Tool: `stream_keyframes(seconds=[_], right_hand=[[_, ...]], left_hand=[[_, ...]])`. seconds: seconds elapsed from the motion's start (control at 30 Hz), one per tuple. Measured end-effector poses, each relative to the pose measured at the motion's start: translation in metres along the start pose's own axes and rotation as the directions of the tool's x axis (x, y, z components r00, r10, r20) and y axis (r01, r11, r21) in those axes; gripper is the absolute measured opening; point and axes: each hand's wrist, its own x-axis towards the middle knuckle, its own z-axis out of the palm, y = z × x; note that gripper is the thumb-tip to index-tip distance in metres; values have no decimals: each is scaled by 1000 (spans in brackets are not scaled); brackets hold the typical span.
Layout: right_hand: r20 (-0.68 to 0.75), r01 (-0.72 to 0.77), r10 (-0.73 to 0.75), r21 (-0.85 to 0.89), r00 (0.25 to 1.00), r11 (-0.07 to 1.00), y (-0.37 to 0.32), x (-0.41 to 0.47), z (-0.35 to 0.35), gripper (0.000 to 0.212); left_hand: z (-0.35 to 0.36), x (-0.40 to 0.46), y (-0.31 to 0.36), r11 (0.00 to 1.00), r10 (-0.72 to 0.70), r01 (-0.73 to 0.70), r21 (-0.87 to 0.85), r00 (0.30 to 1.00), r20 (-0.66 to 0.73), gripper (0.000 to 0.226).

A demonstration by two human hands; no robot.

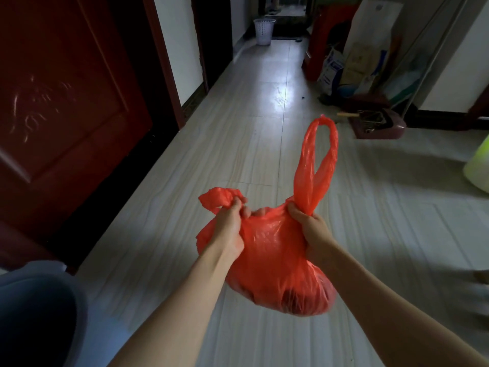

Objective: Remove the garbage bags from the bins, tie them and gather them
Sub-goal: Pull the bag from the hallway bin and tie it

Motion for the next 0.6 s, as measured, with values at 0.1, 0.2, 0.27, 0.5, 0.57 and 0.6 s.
stream_keyframes(seconds=[0.1,0.2,0.27,0.5,0.57,0.6], right_hand=[[103,-15,-5,192,995,981,2,1,8,13],[16,-17,14,190,1000,982,7,4,12,16],[-93,-14,17,27,996,1000,12,8,14,17],[43,-208,205,102,978,973,13,4,19,23],[40,-200,199,43,979,979,15,3,18,26],[25,-177,178,-38,984,983,17,4,18,27]], left_hand=[[4,-2,-4,997,12,-10,72,1000,-26,28],[1,-3,0,999,-34,34,16,999,8,20],[0,-4,-1,992,-97,96,83,995,14,22],[-6,1,-11,878,94,-24,479,988,-125,32],[-10,3,-13,899,91,-22,437,986,-137,21],[-12,4,-12,908,74,-10,418,988,-137,17]])
